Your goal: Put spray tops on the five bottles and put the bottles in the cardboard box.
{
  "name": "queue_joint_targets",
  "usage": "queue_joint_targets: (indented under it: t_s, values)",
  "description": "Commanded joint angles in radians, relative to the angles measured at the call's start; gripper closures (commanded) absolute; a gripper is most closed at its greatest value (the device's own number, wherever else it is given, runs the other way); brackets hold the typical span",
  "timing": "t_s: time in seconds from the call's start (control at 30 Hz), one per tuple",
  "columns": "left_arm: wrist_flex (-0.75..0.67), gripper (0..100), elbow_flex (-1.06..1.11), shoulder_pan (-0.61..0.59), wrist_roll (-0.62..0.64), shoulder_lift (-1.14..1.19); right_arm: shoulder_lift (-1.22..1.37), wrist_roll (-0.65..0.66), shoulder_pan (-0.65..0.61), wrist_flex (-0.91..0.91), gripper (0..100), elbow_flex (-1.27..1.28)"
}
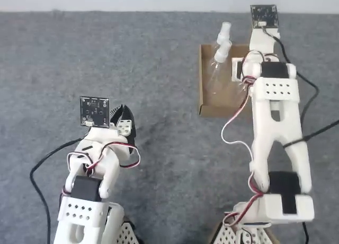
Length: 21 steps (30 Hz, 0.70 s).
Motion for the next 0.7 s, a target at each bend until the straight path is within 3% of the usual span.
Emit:
queue_joint_targets:
  t_s: [0.0,0.4,0.67]
  values:
    - [-0.028,99,-0.01,-0.002,0.006,-0.018,-0.163,-0.003,-0.013,0.053,77.5,-0.074]
    - [-0.026,99,-0.01,-0.003,0.006,-0.018,-0.404,-0.003,-0.013,0.455,77.8,-0.049]
    - [-0.029,99,-0.018,-0.003,0.006,-0.02,-0.621,-0.003,-0.013,0.407,77.8,0.308]
